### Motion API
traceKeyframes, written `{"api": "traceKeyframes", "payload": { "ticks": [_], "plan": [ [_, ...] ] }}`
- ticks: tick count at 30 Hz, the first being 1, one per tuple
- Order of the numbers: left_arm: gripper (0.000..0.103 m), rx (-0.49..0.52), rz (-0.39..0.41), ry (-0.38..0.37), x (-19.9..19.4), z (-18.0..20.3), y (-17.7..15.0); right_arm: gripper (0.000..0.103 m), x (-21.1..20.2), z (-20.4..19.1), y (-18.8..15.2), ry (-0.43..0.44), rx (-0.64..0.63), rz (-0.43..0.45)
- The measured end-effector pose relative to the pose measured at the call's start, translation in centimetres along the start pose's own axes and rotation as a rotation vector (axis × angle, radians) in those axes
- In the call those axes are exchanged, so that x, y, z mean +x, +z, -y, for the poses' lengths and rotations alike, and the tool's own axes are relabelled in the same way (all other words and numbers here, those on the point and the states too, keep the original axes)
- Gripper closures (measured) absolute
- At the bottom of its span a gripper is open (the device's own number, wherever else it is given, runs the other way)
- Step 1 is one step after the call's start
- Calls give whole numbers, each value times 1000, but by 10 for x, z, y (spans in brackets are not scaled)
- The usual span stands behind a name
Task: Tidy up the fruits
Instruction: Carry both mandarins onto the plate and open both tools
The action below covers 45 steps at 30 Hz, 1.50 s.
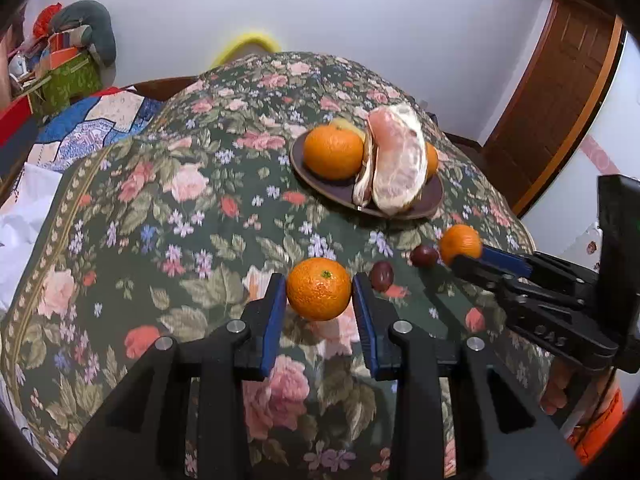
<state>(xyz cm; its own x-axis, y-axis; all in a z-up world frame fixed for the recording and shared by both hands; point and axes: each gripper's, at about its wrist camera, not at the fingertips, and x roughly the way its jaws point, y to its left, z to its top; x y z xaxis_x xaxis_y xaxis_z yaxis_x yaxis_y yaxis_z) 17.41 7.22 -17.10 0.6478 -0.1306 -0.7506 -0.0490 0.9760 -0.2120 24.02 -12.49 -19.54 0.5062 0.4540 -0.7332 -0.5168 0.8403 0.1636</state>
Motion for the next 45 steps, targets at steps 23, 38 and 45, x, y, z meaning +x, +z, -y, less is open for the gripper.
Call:
{"api": "traceKeyframes", "payload": {
  "ticks": [23,38,45],
  "plan": [
    [69,18,63,13,43,11,74,74,-9,49,42,-51,40,117],
    [69,28,7,9,90,18,86,74,35,53,54,-41,-6,42],
    [69,40,-26,20,106,21,86,74,53,55,52,-37,-19,-8]
  ]
}}
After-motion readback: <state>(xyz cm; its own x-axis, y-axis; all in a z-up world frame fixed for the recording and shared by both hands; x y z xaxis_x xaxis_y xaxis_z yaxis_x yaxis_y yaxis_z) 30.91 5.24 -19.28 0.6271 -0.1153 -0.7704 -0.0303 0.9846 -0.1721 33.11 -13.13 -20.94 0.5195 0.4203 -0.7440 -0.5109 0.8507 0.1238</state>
